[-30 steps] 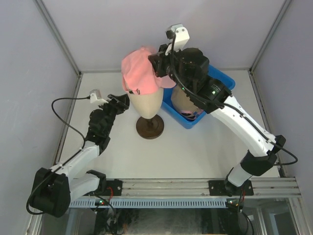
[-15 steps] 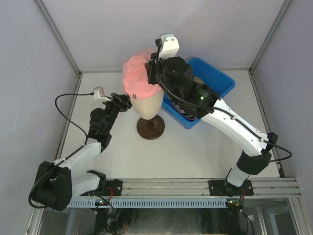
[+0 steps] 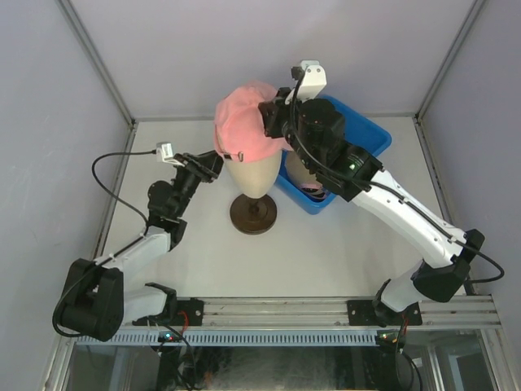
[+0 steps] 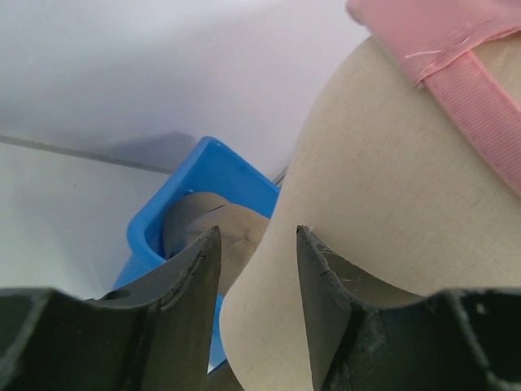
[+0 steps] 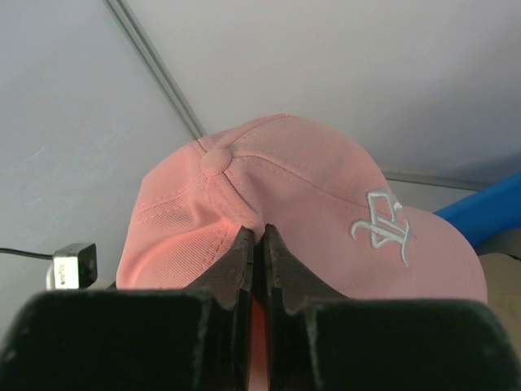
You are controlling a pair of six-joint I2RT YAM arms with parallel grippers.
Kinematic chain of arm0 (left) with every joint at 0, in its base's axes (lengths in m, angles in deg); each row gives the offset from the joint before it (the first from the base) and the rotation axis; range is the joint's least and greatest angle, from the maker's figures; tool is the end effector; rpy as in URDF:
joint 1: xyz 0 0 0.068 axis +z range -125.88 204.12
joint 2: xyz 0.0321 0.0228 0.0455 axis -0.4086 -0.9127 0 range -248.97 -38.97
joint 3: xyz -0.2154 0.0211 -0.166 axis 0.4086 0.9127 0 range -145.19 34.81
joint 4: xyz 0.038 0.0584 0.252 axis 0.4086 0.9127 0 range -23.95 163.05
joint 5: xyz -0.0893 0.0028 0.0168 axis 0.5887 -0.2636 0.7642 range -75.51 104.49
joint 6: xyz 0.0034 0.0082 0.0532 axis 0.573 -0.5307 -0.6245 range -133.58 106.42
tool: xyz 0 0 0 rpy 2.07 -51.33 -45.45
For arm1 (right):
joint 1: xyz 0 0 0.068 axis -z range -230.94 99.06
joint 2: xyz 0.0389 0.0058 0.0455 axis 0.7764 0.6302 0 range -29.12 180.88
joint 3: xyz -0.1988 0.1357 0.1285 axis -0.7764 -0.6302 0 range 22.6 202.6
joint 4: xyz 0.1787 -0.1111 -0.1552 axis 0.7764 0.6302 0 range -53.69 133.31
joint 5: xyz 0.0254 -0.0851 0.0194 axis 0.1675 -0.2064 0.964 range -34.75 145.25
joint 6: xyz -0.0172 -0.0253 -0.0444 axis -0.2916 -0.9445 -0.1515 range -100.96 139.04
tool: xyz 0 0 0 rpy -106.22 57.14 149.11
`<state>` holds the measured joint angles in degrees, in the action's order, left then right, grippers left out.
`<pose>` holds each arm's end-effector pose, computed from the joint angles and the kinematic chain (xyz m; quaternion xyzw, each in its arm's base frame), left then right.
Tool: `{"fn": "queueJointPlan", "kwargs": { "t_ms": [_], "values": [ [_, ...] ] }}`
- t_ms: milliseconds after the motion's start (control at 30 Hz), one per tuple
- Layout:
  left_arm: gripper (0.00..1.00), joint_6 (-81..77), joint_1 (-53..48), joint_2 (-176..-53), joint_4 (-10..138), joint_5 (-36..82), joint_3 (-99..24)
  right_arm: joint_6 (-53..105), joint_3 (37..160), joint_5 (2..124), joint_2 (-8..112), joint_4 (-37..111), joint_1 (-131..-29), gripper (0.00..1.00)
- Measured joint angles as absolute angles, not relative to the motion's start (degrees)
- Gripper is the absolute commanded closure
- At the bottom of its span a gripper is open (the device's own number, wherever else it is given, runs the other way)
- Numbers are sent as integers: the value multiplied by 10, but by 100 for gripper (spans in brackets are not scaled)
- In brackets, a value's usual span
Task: Stack the hats
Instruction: Place the hat on the hat stand.
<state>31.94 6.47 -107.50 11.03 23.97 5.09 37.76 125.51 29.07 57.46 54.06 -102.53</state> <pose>0.2428 -0.0834 0.2828 -0.0800 0.5965 -0.4597 0.6530 0.2165 0.2475 0.5009 -0.0457 0.7135 0.2591 0.6494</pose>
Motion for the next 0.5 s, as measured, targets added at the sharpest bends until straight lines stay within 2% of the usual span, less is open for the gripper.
{"fn": "queueJointPlan", "kwargs": {
  "t_ms": [500],
  "values": [
    [56, 334, 58, -969, 52, 274, 119, 374, 1220, 357, 571, 486, -997, 100]
  ]
}}
